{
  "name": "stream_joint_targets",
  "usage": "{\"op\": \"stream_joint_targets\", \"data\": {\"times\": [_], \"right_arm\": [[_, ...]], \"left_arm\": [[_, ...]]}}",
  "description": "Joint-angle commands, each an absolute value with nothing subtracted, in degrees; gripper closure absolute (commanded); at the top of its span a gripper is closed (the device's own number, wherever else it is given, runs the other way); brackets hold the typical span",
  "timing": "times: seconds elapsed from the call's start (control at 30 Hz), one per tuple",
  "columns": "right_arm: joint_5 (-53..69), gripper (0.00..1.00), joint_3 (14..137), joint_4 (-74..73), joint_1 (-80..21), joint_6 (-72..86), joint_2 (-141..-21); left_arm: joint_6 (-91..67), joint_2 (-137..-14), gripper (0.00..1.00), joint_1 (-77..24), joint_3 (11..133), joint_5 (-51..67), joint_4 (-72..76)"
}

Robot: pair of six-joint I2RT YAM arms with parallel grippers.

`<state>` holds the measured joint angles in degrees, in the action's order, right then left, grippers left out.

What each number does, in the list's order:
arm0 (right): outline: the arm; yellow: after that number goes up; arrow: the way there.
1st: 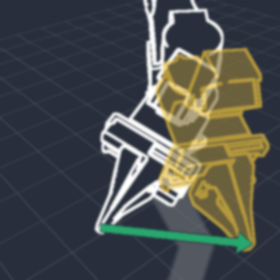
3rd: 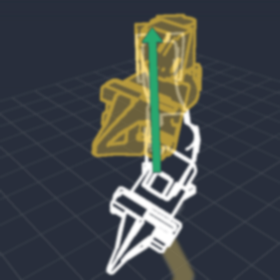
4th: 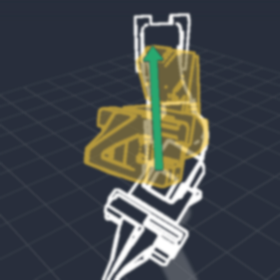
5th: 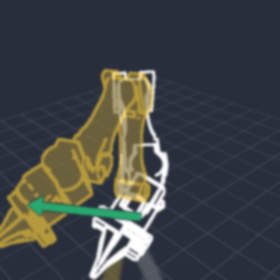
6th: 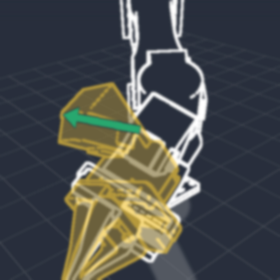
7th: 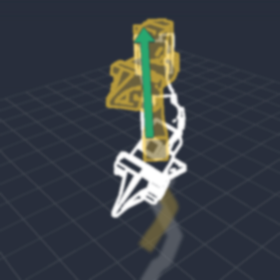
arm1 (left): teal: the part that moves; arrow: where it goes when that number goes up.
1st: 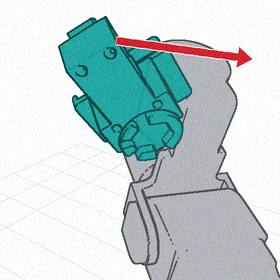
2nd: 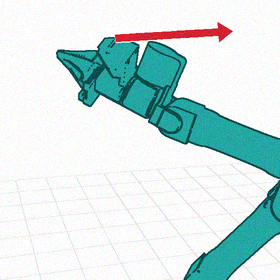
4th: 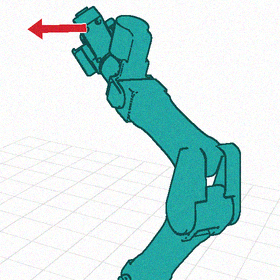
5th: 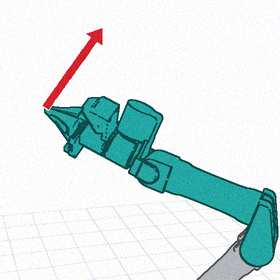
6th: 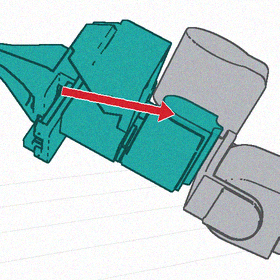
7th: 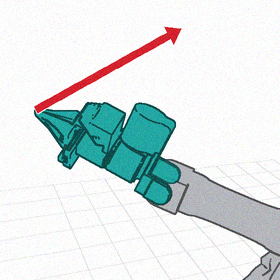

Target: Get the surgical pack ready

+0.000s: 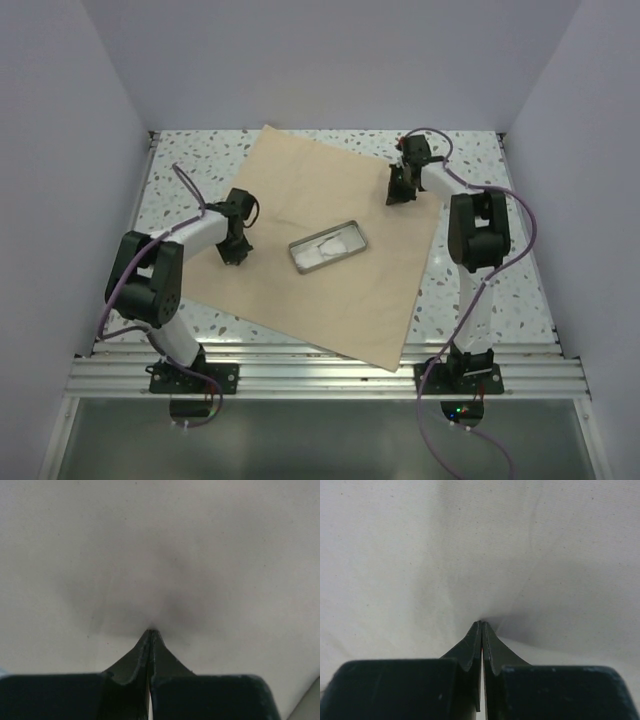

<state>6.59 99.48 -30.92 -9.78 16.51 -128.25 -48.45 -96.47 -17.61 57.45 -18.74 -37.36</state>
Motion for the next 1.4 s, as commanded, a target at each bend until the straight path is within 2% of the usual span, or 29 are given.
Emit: {"op": "stream_joint_targets", "data": {"times": [0.0, 0.27, 0.53, 0.8, 1.1, 1.37], "right_arm": [[2.65, 1.00, 92.47, -33.22, -10.55, 17.05, -125.60], [4.31, 1.00, 74.91, -27.26, -10.46, 23.64, -117.87], [7.90, 1.00, 61.19, -22.33, -10.99, 25.66, -109.69], [9.67, 1.00, 61.61, -22.59, -14.68, 27.16, -107.58], [8.35, 1.00, 61.17, -21.80, -14.76, 25.49, -106.17], [7.91, 1.00, 62.57, -22.58, -14.77, 23.64, -103.19]], "left_arm": [[-48.70, -99.92, 1.00, -13.89, 60.90, -16.70, -37.09], [-44.30, -111.61, 1.00, -12.22, 71.80, -19.15, -41.75], [-33.85, -116.27, 1.00, -9.76, 79.09, -16.08, -37.88], [-28.04, -120.41, 1.00, -6.60, 85.86, -11.08, -36.48], [-27.42, -116.02, 1.00, -6.33, 81.57, -6.95, -32.35], [-28.65, -107.23, 1.00, -6.33, 78.05, -5.89, -29.09]]}}
